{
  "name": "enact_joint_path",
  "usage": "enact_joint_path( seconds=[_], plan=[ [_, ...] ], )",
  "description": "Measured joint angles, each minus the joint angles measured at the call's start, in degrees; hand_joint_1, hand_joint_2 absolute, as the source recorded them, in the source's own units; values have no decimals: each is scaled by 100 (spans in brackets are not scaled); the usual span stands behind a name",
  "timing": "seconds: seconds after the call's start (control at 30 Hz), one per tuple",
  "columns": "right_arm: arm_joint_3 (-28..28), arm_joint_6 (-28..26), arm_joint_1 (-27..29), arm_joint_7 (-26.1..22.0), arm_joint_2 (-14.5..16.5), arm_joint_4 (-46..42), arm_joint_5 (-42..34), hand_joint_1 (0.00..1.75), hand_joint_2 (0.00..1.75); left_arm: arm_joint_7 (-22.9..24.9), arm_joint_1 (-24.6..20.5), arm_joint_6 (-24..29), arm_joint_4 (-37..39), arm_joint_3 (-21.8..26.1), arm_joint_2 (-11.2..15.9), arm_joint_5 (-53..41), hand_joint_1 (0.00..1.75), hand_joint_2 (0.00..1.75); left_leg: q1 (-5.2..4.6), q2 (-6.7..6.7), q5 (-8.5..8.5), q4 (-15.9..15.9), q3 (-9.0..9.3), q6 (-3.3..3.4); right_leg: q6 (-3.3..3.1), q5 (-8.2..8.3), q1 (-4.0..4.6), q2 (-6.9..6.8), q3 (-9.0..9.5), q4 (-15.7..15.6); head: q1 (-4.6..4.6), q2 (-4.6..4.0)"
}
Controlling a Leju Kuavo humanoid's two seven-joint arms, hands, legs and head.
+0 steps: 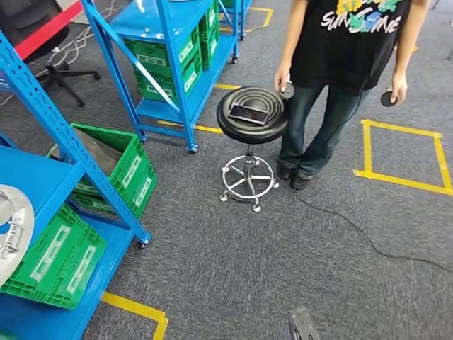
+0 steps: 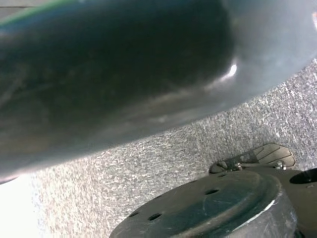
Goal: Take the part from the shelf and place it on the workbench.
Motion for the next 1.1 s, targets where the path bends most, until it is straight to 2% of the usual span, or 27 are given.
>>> enact_joint_path(
  seconds=[0.03,0.1,0.17,0.2,0.23,0.27,0.3,0.33,0.37,0.4,0.43,0.47,0.53,0.57,0.6,0.67,0.7,0.73,0.77,0.8,0.83,0.9,0.93,0.97,1.03,1.07,1.1],
  plan=[
    [-2,-1,-3,-1,1,1,3,0,0,0,14,-1,-2,9,-1,-13,0,0,5,19,-10,13,-13,-30,-36,11,2,-69,11,-18,-2,0],
    [-8,-5,-14,-10,2,-1,7,0,0,0,25,-2,-7,24,-3,-49,0,0,-9,286,-173,272,-130,-84,-118,21,-3,-217,48,-60,-37,0],
    [-12,-10,6,-21,3,-1,8,0,0,0,10,-3,-10,28,-7,-96,0,0,-12,623,-505,944,-445,-124,-176,-4,12,-403,83,-78,-71,0],
    [-13,-12,21,-25,2,-1,8,0,0,0,3,-4,-11,28,-7,-120,0,0,-5,693,-641,1305,-623,-139,-191,-21,24,-503,96,-77,-72,0],
    [-14,-14,31,-27,2,0,8,0,0,0,2,-4,-11,28,-7,-134,0,0,1,727,-694,1544,-743,-146,-200,-39,34,-596,111,-77,-71,0],
    [-14,-16,33,-31,2,1,7,0,0,0,8,-4,-11,28,-6,-144,0,0,4,746,-636,1586,-767,-145,-202,-57,41,-680,129,-76,-71,0],
    [-14,-17,27,-33,2,1,7,0,0,0,18,-4,-12,28,-5,-145,0,0,3,769,-472,1395,-675,-132,-201,-78,48,-754,156,-77,-73,0],
    [-14,-17,21,-36,2,1,7,0,0,0,26,-4,-13,28,-4,-146,0,0,-10,844,-247,1028,-492,-98,-194,-102,55,-823,191,-78,-73,0],
    [-15,-18,16,-38,2,1,7,0,0,0,27,-5,-14,28,-1,-146,0,0,-44,993,-85,641,-293,-54,-180,-130,67,-891,211,-81,-73,0],
    [-15,-19,13,-39,2,1,7,0,0,0,19,-5,-19,28,1,-146,0,0,-82,1131,14,311,-131,-10,-156,-162,82,-959,243,-80,-74,0],
    [-16,-19,14,-41,2,1,7,0,0,0,5,-5,-23,28,3,-147,0,0,-116,1242,44,114,-37,27,-131,-187,96,-1030,253,-83,-73,0],
    [-16,-19,12,-42,2,1,7,0,0,0,-6,-6,-27,28,3,-148,0,0,-142,1278,11,49,-11,49,-104,-208,107,-1102,263,-90,-73,0],
    [-15,-26,-5,-46,2,-3,7,0,0,1,5,-7,-33,31,1,-157,0,0,-124,1143,25,-8,1,84,-57,-245,111,-1216,317,-108,-72,0],
    [-16,-35,-18,-51,2,-7,5,0,0,1,21,-7,-34,32,1,-172,0,0,-103,1068,40,-43,21,105,-27,-293,106,-1134,328,-70,-64,0],
    [-19,-47,-26,-58,2,-10,2,0,0,2,27,-9,-36,33,1,-187,0,0,-80,997,58,-76,39,127,1,-383,99,-979,279,65,-51,0],
    [-40,-73,-11,-73,1,-10,-20,0,0,2,7,-17,-37,34,-1,-228,0,0,-51,848,74,-104,53,154,44,-671,80,-591,-45,693,-26,0],
    [-60,-85,14,-79,-2,-8,-34,0,0,2,-9,-21,-37,35,-2,-244,0,0,-45,763,74,-102,49,161,56,-803,73,-500,-273,1090,-23,0],
    [-82,-96,45,-87,-5,-6,-50,0,0,2,-19,-25,-37,35,-3,-263,0,0,-41,671,71,-100,51,162,66,-856,65,-462,-468,1388,-24,0],
    [-105,-109,75,-97,-9,-4,-62,0,0,2,-23,-26,-37,35,-3,-279,0,0,-36,583,68,-97,57,159,75,-809,57,-447,-590,1517,-25,0],
    [-128,-127,95,-109,-13,-4,-69,0,0,2,-25,-23,-37,35,-1,-295,0,0,-29,495,59,-90,66,149,86,-639,45,-432,-603,1412,-26,0],
    [-150,-145,105,-125,-16,-4,-75,0,0,2,-29,-20,-37,35,1,-315,0,0,-18,412,46,-74,74,130,100,-394,26,-387,-521,1115,-27,0],
    [-197,-183,117,-151,-26,-3,-82,0,0,1,-51,-2,-33,34,4,-359,0,0,-4,259,3,-9,53,65,119,-44,-29,-126,-266,419,-24,0],
    [-224,-199,126,-164,-30,-2,-86,0,0,0,-71,15,-30,34,5,-379,0,0,-1,190,-7,21,26,28,105,14,-48,-12,-170,204,-27,0],
    [-253,-215,145,-173,-32,-2,-91,0,0,0,-88,37,-21,34,8,-398,0,0,0,126,-9,41,-5,-4,79,-3,-53,53,-122,115,-26,0],
    [-309,-243,193,-191,-33,-2,-100,0,0,1,-103,85,8,34,22,-428,0,0,16,16,5,50,-47,-58,-1,-11,-43,-48,-85,93,-28,0],
    [-330,-252,213,-196,-33,-2,-103,0,0,1,-100,102,24,34,31,-437,0,0,15,78,-21,86,-67,-82,-38,-8,-42,-115,-75,86,-27,0],
    [-349,-257,223,-202,-34,-2,-104,0,0,2,-102,114,39,33,38,-441,0,0,11,210,-99,207,-120,-108,-80,-5,-43,-185,-62,76,-49,0]
  ],
)
